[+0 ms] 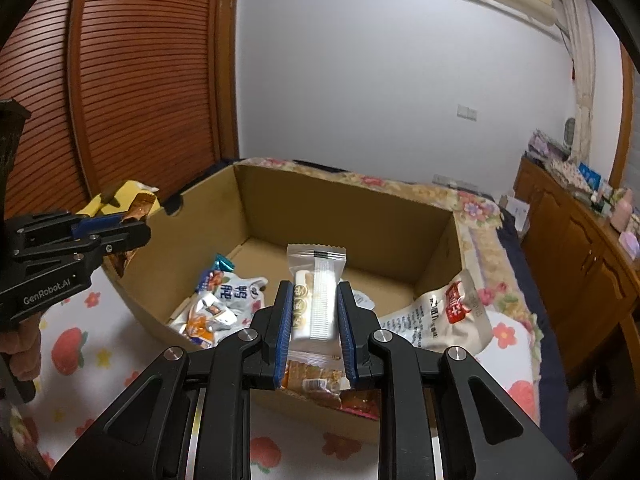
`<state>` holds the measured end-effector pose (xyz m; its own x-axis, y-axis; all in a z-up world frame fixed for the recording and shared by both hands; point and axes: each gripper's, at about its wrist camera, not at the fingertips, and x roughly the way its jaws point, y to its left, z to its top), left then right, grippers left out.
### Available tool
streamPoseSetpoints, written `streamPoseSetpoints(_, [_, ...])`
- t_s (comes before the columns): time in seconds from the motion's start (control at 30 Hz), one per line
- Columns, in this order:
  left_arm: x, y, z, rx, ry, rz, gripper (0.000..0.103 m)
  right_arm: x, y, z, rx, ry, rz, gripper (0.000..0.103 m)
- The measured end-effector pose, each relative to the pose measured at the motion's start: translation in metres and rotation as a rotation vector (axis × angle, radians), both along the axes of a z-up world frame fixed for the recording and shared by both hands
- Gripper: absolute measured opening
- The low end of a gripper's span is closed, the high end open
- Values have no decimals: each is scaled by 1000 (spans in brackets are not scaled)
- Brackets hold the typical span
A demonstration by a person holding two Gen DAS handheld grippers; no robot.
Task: Organize snacks
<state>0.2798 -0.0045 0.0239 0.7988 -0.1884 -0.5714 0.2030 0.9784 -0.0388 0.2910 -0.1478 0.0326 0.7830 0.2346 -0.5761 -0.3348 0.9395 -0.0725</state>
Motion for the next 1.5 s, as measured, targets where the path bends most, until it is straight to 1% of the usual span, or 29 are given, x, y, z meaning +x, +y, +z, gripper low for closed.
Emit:
streamPoseSetpoints(0.07, [2,-2,-2,6,2,3,18,4,-2,-3,9,12,-10,20])
streamPoseSetpoints(0.17, [5,-1,-5,-5,9,3,18,8,-4,-6,18,24,-22,20])
streamPoseSetpoints(0.4, [5,-5,-7,11,7,5,18,12,-6,-9,36,37,-32,21])
streamPoseSetpoints(0.47, [6,-5,-8,10,9,5,21,12,-5,-9,33,37,-33,21])
streamPoseSetpoints(0.5, [6,-5,-8,11,11,4,27,12,-4,-9,34,38,-33,21])
streamPoseSetpoints(0.53, [6,-5,-8,11,15,3,38,12,-4,-9,36,37,-33,26])
streamPoseSetpoints(0.6, [4,-5,-7,5,11,2,50,12,-4,-9,34,32,-31,32])
streamPoseSetpoints(0.67, [2,-4,-6,0,5,-3,50,10,-3,-8,36,27,-26,34])
streamPoseSetpoints(0.7, [1,-4,-6,0,8,-1,50,9,-3,-8,39,23,-26,37])
streamPoseSetpoints(0.73, [-1,-3,-5,0,8,0,50,7,-3,-7,44,21,-25,38])
streamPoseSetpoints(0.9, [-16,-2,-3,8,-10,0,53,-11,-4,-1,65,-6,-11,38])
streamPoseSetpoints(0.97, [-26,-1,-2,6,-21,-1,60,-19,-4,1,67,-20,-7,38])
streamPoseSetpoints(1.0, [-30,-1,-2,5,-28,1,67,-26,-4,2,71,-28,-4,38])
streamPoseSetpoints(1.03, [-36,-1,-1,3,-41,4,76,-33,-4,3,76,-33,0,39])
streamPoseSetpoints(1.07, [-43,0,-1,-2,-60,9,80,-38,-6,3,80,-40,0,41])
streamPoseSetpoints(1.1, [-49,1,-1,-5,-73,11,83,-46,-7,3,86,-50,-2,47])
streamPoseSetpoints(1.13, [-55,1,-1,-6,-83,14,85,-53,-9,3,91,-61,-5,49])
streamPoseSetpoints(1.17, [-63,1,-1,-4,-92,15,86,-60,-10,2,96,-69,-5,49])
streamPoseSetpoints(1.23, [-76,2,-2,5,-108,22,92,-73,-14,-1,103,-78,-10,51])
streamPoseSetpoints(1.27, [-81,3,-3,7,-119,28,94,-79,-16,-3,105,-79,-16,52])
streamPoseSetpoints(1.33, [-94,4,-3,12,-141,42,99,-92,-22,-7,111,-85,-32,57])
streamPoseSetpoints(1.4, [-108,4,-3,8,-156,55,100,-103,-28,-10,114,-90,-49,61])
streamPoseSetpoints(1.43, [-113,4,-3,9,-159,62,103,-108,-30,-11,114,-89,-53,66])
streamPoseSetpoints(1.47, [-119,4,-2,12,-161,70,103,-112,-31,-12,112,-85,-57,68])
streamPoseSetpoints(1.5, [-125,4,-1,15,-164,77,103,-118,-33,-12,106,-86,-63,73])
